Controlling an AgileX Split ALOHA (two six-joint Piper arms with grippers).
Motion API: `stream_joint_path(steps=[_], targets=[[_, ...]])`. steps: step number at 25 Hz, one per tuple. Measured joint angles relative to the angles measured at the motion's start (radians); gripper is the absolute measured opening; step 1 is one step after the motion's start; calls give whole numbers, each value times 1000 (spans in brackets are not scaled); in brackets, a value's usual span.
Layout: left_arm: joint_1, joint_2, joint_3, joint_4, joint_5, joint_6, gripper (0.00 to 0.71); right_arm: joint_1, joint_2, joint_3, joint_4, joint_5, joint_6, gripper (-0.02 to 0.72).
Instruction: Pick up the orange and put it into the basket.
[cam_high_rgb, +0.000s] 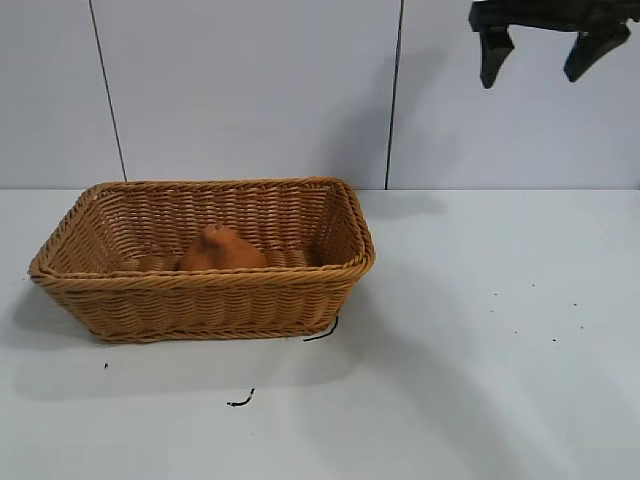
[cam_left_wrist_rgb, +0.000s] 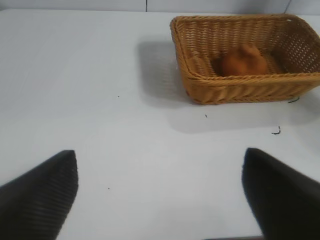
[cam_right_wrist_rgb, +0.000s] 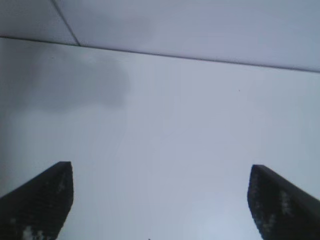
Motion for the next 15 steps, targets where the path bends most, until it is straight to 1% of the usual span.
stream_joint_path(steps=[3, 6, 8, 11, 15], targets=[[0, 0, 0, 0, 0, 0, 639, 0, 0, 0, 23, 2, -10, 663], [0, 0, 0, 0, 0, 0, 639, 0, -11, 11, 72, 2, -14, 663], [0, 0, 0, 0, 0, 0, 639, 0, -46, 53, 96, 2, -16, 663], [0, 0, 0, 0, 0, 0, 639, 0, -140, 172, 106, 2, -16, 663], [0, 0, 0, 0, 0, 0, 639, 0, -323, 419, 112, 1, -23, 663]])
